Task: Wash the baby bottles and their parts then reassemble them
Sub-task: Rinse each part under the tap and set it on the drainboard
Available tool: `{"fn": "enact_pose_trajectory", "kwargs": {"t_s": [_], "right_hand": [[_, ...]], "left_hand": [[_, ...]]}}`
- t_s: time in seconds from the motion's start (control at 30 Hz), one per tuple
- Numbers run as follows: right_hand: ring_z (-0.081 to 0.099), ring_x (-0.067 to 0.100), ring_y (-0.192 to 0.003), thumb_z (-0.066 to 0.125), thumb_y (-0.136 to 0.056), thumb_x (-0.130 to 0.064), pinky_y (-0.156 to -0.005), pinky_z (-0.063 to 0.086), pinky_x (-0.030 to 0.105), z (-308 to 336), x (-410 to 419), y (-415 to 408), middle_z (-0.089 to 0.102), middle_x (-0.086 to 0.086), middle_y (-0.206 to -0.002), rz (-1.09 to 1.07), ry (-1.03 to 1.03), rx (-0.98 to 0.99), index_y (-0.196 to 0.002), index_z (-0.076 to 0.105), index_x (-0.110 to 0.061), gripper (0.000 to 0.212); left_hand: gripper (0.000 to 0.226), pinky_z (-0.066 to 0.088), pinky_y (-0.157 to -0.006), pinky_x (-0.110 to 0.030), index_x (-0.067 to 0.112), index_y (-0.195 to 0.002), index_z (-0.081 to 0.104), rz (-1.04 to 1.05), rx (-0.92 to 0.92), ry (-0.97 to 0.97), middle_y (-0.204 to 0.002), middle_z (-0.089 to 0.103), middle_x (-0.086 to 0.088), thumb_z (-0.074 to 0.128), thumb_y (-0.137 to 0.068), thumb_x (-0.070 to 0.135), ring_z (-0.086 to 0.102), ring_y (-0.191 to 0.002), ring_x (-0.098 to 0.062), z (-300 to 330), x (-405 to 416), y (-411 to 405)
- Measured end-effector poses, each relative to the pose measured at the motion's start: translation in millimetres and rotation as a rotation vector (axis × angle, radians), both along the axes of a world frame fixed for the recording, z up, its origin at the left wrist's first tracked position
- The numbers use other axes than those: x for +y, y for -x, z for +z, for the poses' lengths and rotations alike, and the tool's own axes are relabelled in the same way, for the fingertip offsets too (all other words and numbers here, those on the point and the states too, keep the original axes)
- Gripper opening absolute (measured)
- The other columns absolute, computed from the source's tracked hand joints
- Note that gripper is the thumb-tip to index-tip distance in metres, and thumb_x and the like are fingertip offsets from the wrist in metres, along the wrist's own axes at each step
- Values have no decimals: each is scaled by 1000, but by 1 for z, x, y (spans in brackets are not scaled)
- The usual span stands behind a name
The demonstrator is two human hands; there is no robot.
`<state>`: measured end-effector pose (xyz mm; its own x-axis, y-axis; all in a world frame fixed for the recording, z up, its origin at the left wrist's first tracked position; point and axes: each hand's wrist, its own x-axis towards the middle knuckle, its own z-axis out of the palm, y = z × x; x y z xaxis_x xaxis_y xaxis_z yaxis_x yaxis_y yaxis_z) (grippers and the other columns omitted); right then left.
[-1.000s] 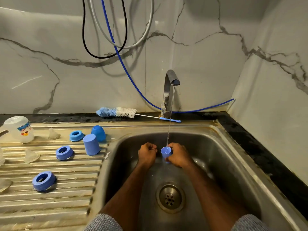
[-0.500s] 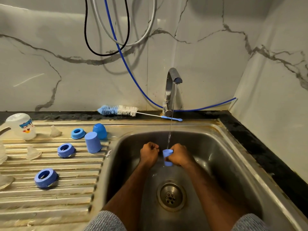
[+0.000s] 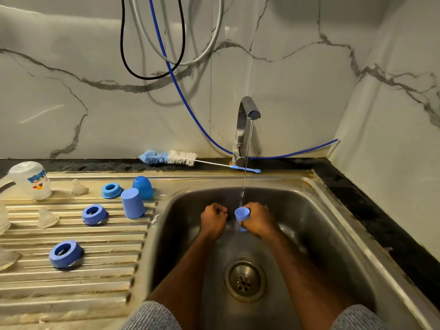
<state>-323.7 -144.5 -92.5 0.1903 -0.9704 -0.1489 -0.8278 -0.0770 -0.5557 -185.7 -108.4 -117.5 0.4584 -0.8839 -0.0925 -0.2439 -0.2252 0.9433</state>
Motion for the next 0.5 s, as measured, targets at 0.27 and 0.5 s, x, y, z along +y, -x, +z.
{"fn": "enact_pose_trajectory", "kwargs": {"t_s": [0.27, 0.5], "right_hand": [[69, 22, -98, 85, -75, -19, -89, 57, 38, -1, -1, -5, 73, 7, -105, -23, -19, -55, -107, 73, -13, 35], [65, 19, -103, 88, -72, -12, -92, 54, 35, 10, -3, -5, 71, 1, -113, -27, 24, -104, -116, 68, -19, 49]], "left_hand": [[20, 53, -94, -37, -1, -102, 73, -8, -11, 3, -105, 73, -18, 58, -89, -6, 66, -104, -31, -1, 0, -1], [35, 55, -97, -44, 8, -113, 71, 66, 215, 267, -113, 70, -11, 44, -97, -7, 66, -109, -29, 38, -3, 0]]}}
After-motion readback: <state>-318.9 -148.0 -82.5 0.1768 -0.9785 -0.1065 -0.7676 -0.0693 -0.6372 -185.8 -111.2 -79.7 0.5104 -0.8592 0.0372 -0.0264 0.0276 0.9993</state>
